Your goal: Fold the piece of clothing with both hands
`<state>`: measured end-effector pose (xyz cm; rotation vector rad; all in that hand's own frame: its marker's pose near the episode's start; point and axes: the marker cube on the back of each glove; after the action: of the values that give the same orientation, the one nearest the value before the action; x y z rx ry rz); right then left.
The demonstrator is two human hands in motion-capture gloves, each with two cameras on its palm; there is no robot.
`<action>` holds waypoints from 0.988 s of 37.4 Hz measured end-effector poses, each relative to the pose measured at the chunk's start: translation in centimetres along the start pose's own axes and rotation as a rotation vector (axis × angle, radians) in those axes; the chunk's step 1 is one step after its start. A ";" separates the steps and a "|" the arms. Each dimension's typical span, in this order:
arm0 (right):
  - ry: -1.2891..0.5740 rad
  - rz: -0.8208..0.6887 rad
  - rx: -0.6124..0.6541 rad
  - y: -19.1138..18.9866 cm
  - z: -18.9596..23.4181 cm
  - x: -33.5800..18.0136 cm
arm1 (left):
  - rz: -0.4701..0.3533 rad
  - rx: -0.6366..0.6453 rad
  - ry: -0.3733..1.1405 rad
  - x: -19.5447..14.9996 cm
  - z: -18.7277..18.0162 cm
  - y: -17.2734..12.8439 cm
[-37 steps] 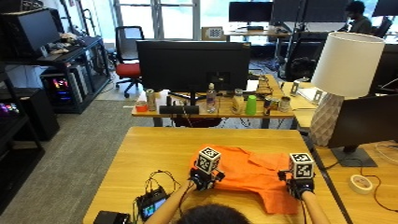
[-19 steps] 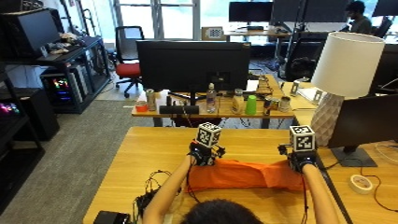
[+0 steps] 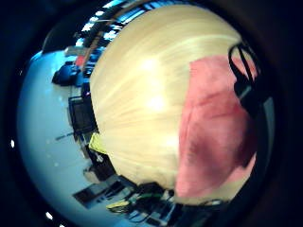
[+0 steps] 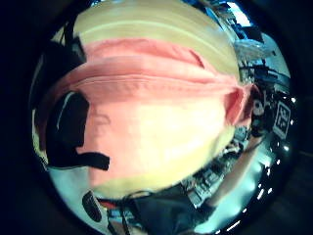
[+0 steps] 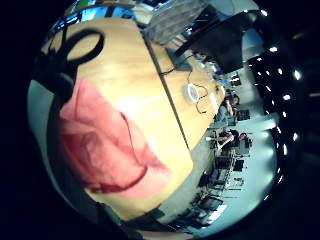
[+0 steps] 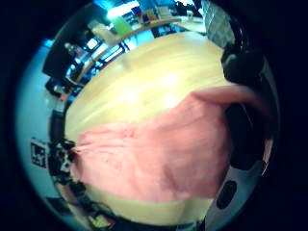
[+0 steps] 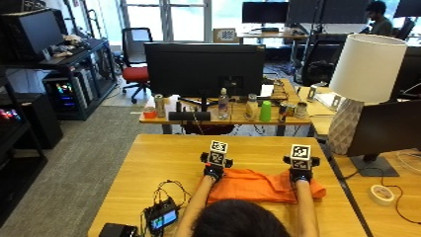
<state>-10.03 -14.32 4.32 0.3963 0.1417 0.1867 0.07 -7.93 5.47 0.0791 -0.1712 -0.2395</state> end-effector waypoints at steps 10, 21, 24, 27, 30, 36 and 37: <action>0.188 0.092 0.140 -2.0 3.6 5.1 | -0.038 0.171 0.079 1.1 2.3 -2.9; -0.084 0.024 -0.203 -2.7 6.3 7.8 | -0.016 0.215 0.131 0.0 -0.3 -0.4; -0.173 0.014 -0.352 -1.6 7.0 9.1 | 0.012 0.238 0.138 -0.3 -1.4 1.0; -0.195 0.024 -0.435 -0.8 7.9 10.1 | 0.041 0.232 0.149 -0.3 -1.9 2.1; -0.205 0.055 -0.481 -0.1 9.0 10.7 | 0.058 0.233 0.157 -0.2 -2.0 2.8; -0.223 0.155 -0.591 1.0 12.7 11.6 | 0.078 0.191 0.158 0.1 -1.5 3.4; -0.231 0.168 -0.622 1.6 12.8 11.6 | 0.079 0.183 0.160 0.2 -1.4 3.4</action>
<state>3.18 -15.17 15.48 -0.1927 -0.1782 0.3358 1.29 -4.61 4.45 0.2716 -0.0368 -0.1377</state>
